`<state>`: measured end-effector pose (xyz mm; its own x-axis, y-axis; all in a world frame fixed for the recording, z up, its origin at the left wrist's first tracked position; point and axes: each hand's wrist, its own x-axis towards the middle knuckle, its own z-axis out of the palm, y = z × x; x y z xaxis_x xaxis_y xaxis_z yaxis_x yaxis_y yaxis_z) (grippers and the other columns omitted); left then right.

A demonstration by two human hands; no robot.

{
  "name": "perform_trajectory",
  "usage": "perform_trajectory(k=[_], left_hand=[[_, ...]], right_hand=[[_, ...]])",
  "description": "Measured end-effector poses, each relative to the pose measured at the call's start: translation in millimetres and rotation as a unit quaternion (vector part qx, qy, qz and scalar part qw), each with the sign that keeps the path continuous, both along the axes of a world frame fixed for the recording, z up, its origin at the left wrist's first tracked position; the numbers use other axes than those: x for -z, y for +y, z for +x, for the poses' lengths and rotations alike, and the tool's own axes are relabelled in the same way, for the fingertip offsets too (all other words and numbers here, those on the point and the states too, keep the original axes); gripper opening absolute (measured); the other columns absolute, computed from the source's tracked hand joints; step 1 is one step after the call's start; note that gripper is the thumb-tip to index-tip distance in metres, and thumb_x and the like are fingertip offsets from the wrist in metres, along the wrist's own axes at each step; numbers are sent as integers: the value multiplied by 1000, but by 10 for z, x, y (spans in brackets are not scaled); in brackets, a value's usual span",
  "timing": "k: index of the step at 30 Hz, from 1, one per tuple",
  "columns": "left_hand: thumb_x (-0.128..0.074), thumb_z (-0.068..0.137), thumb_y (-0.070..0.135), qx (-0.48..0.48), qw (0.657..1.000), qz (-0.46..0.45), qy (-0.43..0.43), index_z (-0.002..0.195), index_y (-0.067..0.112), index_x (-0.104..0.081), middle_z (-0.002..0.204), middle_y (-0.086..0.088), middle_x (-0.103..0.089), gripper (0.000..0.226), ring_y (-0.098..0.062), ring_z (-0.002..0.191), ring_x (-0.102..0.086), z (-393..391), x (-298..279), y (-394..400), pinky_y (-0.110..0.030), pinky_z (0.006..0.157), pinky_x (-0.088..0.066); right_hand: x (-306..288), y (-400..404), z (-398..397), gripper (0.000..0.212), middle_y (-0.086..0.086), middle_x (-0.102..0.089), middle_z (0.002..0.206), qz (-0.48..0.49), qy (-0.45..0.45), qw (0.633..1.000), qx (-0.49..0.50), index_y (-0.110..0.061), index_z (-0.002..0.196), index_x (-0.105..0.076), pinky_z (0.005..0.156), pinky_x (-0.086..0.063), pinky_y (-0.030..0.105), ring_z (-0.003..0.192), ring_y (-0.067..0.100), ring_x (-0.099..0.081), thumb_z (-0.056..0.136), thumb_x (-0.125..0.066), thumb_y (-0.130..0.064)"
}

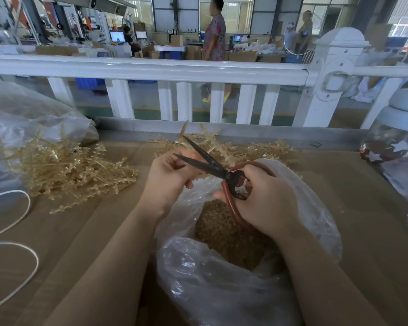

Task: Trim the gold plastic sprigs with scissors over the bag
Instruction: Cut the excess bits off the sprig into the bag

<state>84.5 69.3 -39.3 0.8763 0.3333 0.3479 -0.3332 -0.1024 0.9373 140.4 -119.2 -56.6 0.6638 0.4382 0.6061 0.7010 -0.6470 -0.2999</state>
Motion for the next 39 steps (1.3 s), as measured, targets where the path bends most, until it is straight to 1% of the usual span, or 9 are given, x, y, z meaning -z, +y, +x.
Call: perform_trajectory(k=[4, 9, 12, 17, 20, 26, 28, 32, 39], left_hand=[[-53, 97, 0, 18, 1000, -7, -15, 90, 10, -69, 74, -3, -68, 20, -6, 55, -50, 14, 24, -16, -18, 51, -41], [-56, 97, 5, 30, 999, 0, -18, 77, 23, -73, 67, -4, -64, 32, -7, 56, -45, 20, 37, -29, -15, 53, -38], [-58, 97, 8, 38, 999, -2, -11, 78, 11, -72, 67, -5, -64, 24, -8, 57, -45, 31, 48, -27, -13, 58, -41], [-61, 95, 10, 27, 999, -24, -3, 90, 11, -74, 82, -3, -73, 13, -8, 73, -65, 34, 81, -19, -13, 69, -50], [-62, 94, 5, 27, 999, -37, -4, 91, 12, -73, 91, 0, -75, 14, -6, 85, -68, 26, 79, -5, -11, 72, -50], [-61, 92, 1, 13, 1000, -23, -5, 92, 6, -71, 100, -24, -69, 11, -13, 85, -65, 23, 89, -6, -16, 76, -53], [-62, 91, 0, 12, 1000, -26, -7, 92, 5, -71, 96, -21, -71, 10, -15, 86, -65, 35, 98, -1, -18, 78, -53], [-62, 90, -3, 18, 999, -32, -9, 92, 8, -73, 92, -3, -75, 16, -12, 89, -68, 41, 116, 19, -17, 78, -52], [-64, 90, -3, 17, 1000, -14, -4, 91, 1, -73, 95, -15, -74, 10, -18, 89, -68, 60, 134, 10, -23, 83, -55]], right_hand=[[6, -16, 13, 54, -23, -55, 76, -2, 22, 1000, 13, -36, 86, -50, 52, -32, 7, 61, -9, -46, 74, -42, -88], [20, -1, 23, 58, -26, -50, 81, -14, 25, 1000, 8, -39, 91, -46, 57, -31, 5, 66, -3, -45, 73, -33, -92], [26, 1, 34, 65, -26, -52, 83, -12, 31, 999, 16, -35, 95, -55, 58, -31, 5, 69, -1, -47, 73, -33, -93], [28, 13, 33, 78, -26, -52, 85, -11, 38, 999, 22, -33, 100, -59, 60, -31, 5, 72, -2, -48, 69, -24, -96], [29, 20, 37, 82, -26, -52, 87, -15, 40, 999, 24, -33, 102, -59, 62, -31, 6, 75, -1, -49, 68, -21, -97], [45, 21, 63, 73, -25, -52, 88, -27, 55, 998, 36, -32, 104, -59, 62, -32, 8, 76, -1, -48, 71, -35, -92], [50, 19, 69, 74, -24, -53, 87, -29, 54, 997, 37, -32, 102, -59, 61, -32, 8, 75, 0, -49, 70, -34, -93], [41, 12, 73, 71, -21, -57, 85, -41, 41, 997, 40, -30, 97, -60, 61, -32, 8, 73, 0, -50, 71, -36, -92], [21, 23, 62, 64, -23, -54, 80, -47, 35, 997, 56, -33, 92, -57, 58, -36, 13, 69, 0, -49, 70, -41, -91]])
